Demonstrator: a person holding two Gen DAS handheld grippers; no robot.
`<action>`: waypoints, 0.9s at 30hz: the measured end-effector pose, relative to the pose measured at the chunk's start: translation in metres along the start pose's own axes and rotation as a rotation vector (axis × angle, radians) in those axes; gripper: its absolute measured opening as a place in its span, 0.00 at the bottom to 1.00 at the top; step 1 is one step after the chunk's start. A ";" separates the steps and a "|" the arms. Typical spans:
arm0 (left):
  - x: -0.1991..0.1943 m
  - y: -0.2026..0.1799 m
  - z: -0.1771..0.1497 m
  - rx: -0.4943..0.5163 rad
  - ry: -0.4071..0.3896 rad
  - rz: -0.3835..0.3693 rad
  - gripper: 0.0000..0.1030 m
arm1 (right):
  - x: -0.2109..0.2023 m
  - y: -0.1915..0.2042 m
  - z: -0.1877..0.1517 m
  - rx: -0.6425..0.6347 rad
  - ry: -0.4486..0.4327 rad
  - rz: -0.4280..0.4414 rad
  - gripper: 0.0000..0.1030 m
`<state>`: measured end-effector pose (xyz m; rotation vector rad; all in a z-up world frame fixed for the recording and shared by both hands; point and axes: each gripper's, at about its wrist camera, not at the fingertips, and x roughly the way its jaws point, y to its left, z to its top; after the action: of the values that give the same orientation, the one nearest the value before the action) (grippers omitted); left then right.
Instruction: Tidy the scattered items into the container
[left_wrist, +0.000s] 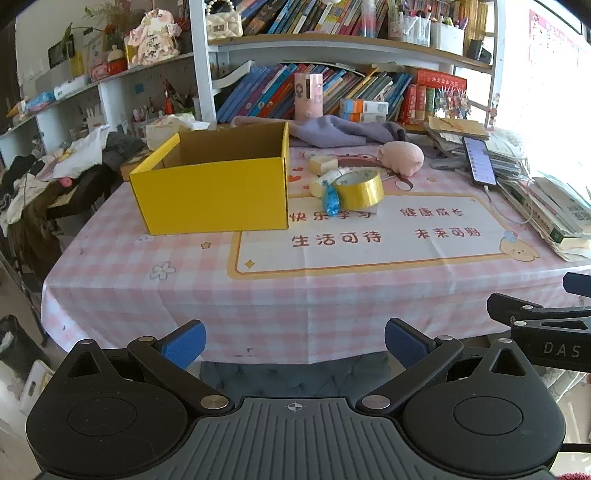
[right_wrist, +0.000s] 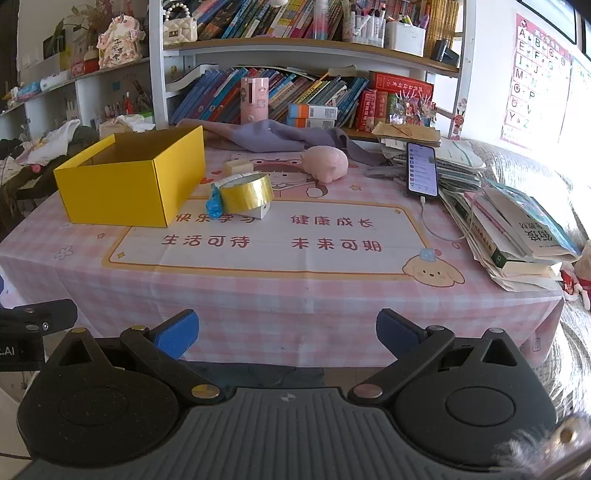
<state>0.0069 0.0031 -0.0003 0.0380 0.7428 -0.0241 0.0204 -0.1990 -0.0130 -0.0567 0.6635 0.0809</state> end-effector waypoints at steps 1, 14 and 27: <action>0.000 0.000 0.000 0.000 0.002 0.000 1.00 | 0.000 0.000 0.000 0.000 0.000 0.000 1.00; 0.001 0.000 0.000 0.018 0.019 -0.004 1.00 | 0.003 0.003 0.003 -0.011 0.003 0.009 1.00; 0.004 0.002 -0.001 0.024 0.031 -0.021 1.00 | 0.001 0.005 0.004 0.010 0.002 0.002 1.00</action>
<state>0.0090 0.0053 -0.0035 0.0536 0.7740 -0.0526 0.0231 -0.1941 -0.0112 -0.0463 0.6661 0.0792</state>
